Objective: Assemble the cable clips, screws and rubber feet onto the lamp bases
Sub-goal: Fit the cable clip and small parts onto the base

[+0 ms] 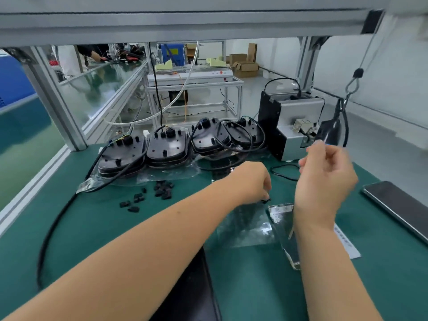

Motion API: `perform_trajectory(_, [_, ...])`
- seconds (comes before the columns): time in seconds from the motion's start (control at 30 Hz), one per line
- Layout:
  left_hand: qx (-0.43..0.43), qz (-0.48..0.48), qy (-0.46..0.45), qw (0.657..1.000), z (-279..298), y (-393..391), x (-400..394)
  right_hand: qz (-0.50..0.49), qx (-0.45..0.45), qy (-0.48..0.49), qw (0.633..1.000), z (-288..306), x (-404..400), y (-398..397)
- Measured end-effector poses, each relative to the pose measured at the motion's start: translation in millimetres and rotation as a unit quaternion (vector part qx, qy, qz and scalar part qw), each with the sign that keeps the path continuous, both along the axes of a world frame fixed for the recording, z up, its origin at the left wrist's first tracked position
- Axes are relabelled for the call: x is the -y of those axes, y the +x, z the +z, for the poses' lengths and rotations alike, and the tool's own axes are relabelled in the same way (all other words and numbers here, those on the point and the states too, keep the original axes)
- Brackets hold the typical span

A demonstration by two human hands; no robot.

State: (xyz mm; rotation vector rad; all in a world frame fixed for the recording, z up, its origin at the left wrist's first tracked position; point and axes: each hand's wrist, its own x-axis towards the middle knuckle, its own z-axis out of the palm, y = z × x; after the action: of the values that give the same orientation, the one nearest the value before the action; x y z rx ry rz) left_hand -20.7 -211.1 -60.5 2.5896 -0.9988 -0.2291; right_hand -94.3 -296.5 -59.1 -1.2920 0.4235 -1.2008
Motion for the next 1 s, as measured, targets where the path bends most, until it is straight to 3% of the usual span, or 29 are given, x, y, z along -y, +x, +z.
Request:
perform_trajectory(0.2, [0.04,-0.008,0.065,0.997,-9,-2,14,-0.107,-0.119,0.044,0.986,-10,26,7])
perform_trajectory(0.3, [0.065,-0.008,0.094,0.993,-7,-1,14,-0.115,-0.169,0.064,0.977,-17,35,9])
perform_trajectory(0.4, [0.044,0.004,0.09,0.995,-5,1,4,-0.074,-0.201,0.093,0.972,-25,40,12])
perform_trajectory(0.57, [-0.012,0.018,0.041,0.999,-6,2,-13,0.075,-0.252,0.144,0.954,-27,34,15])
perform_trajectory(0.7, [-0.019,0.04,0.027,0.999,-8,-1,-14,0.165,-0.22,0.187,0.943,-23,31,13])
perform_trajectory(0.87, [-0.11,0.101,-0.091,0.985,4,-1,-27,0.238,-0.135,0.241,0.931,-16,21,12])
perform_trajectory(0.93, [-0.179,0.143,-0.157,0.961,10,-3,-40,0.281,-0.071,0.288,0.913,-10,13,13])
perform_trajectory(1.0, [-0.305,0.188,-0.263,0.896,17,-10,-55,0.328,0.001,0.338,0.882,-4,5,12])
